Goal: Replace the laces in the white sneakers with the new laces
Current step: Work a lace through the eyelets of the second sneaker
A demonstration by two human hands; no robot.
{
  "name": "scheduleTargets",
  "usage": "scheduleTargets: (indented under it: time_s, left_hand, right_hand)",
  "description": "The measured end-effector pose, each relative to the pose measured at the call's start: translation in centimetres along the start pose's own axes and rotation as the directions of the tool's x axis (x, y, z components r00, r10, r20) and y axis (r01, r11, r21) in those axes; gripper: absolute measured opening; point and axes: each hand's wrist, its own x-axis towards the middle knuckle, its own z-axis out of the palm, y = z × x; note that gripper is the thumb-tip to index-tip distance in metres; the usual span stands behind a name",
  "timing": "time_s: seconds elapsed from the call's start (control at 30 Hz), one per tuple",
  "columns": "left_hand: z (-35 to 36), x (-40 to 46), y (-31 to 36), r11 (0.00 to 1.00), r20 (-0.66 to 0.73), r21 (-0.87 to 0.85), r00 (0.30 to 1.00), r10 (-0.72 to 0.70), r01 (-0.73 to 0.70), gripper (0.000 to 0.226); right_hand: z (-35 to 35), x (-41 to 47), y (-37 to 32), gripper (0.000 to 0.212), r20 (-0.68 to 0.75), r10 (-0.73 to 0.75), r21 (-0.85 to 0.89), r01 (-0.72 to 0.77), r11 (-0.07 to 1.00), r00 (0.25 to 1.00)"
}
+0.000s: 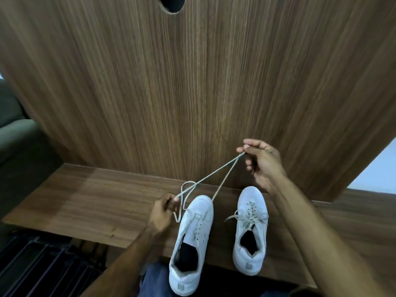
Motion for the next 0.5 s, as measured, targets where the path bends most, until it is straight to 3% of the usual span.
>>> scheduleTargets:
  time_s: [0.1,0.17,0.2,0.27,0.3,0.4,0.5]
  left_hand:
    - [-0.5,-0.2,-0.5,0.999,-0.036,0.003,0.998,-0.047,0.047,0.03]
    - [-0.3,-0.4,-0.2,0.998,-0.004,0.007,0.998,-0.056,0.056,0.03]
    - [-0.2,-0.4,0.0,0.999,0.036,0.01,0.998,-0.05,0.05,0.027]
    - [0.4,-0.4,0.3,1.0,0.134,0.012,0.991,-0.028,0.027,0.021]
    - [0.7,-0.4,0.4,1.0,0.179,0.024,0.984,-0.022,0.018,0.018]
    - [1.9,-0.6,1.1,0.996,0.284,0.082,0.959,-0.004,-0.02,0.014]
    - [2.7,-0.9,2.3,0.993,0.327,0.092,0.944,0.041,-0.075,0.015]
  right_hand:
    - [-0.7,0.0,2.2,0.015,-0.071,-0.044,-0.169,0.031,0.985,0.997]
    - [-1.0,0.0,4.6,0.018,-0.088,-0.091,-0.386,0.05,0.921,0.992]
    - [-1.2,0.1,5.9,0.021,-0.067,-0.128,-0.548,0.071,0.833,0.99]
    - [-1.2,-0.4,8.3,0.029,0.034,-0.145,-0.839,0.107,0.533,0.989]
    - [-1.2,-0.9,9.4,0.036,0.1,-0.131,-0.905,0.145,0.399,0.986]
    - [-0.1,-2.9,12.2,0.044,0.319,-0.029,-0.912,0.315,0.261,0.947]
    - [0.7,-3.7,14.4,0.035,0.413,0.128,-0.88,0.359,0.31,0.902]
